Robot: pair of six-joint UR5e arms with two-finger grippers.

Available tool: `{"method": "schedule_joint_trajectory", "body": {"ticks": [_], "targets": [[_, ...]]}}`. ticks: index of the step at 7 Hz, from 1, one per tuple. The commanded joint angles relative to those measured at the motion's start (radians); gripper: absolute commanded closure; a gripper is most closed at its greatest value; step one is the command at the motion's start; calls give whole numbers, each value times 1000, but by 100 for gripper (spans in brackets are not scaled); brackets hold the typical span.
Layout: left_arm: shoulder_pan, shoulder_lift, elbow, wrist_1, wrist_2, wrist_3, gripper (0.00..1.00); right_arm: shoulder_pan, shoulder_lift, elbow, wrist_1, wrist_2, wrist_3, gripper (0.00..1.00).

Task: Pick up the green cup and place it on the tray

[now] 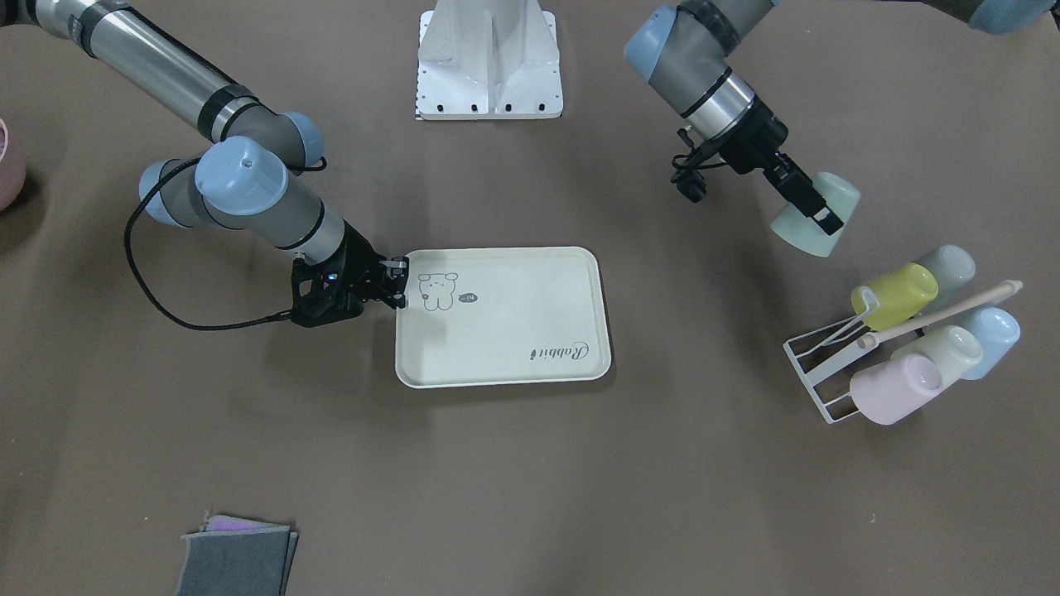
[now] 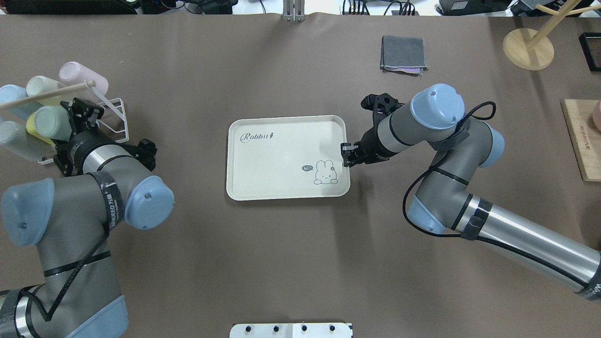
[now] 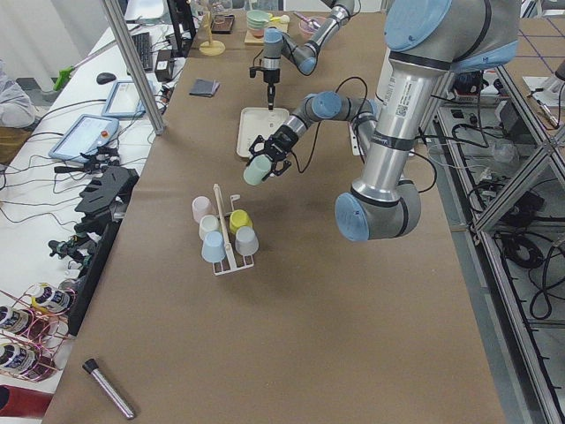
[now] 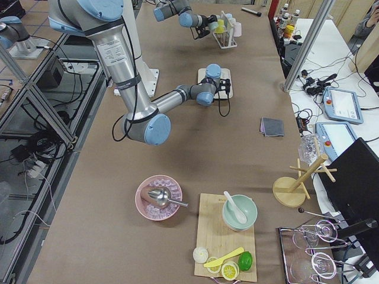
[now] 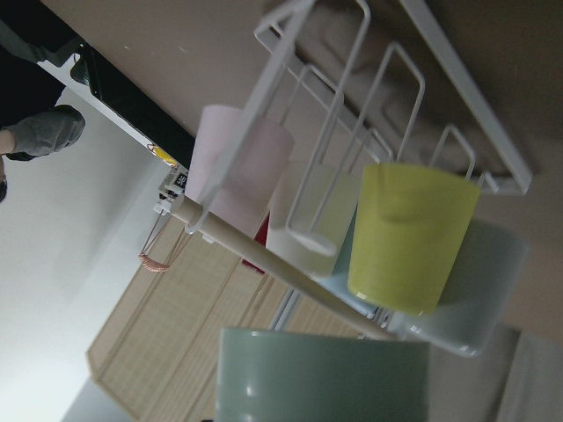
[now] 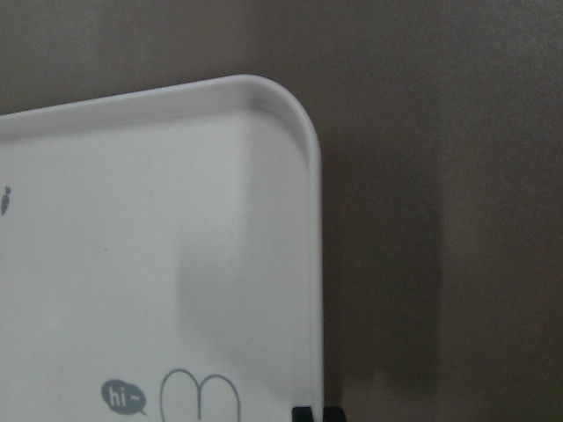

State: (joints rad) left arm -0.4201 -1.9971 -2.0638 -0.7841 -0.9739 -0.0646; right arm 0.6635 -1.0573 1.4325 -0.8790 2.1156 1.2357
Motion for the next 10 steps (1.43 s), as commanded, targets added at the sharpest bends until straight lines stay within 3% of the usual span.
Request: {"method": "schedule_joint_trajectory", "body": {"ticks": [1,2,3,4,7,8,9,10], "targets": [[33,-55,49,-253,-141,-372,80,7,3,-9,2,4,-4,100],[47,-60,77,-420,-152,-531,80,7,8,-11,0,0,2,100],[70,-63,74,-507,-154,-638,80,7,10,-11,-1,-6,4,29],[87,-74,71,-555,-155,-714,78,7,11,-9,-1,-6,4,0],[156,-129,94,-790,-140,-795,78,57,8,0,-5,-5,-8,0],[159,-132,155,-913,-129,-829,78,108,-4,15,-11,-3,-15,0],[185,-149,215,-1057,-71,-831,78,160,-21,67,-59,9,-19,0],[204,-181,349,-1224,-51,-833,76,189,-85,223,-209,18,-57,0]]}}
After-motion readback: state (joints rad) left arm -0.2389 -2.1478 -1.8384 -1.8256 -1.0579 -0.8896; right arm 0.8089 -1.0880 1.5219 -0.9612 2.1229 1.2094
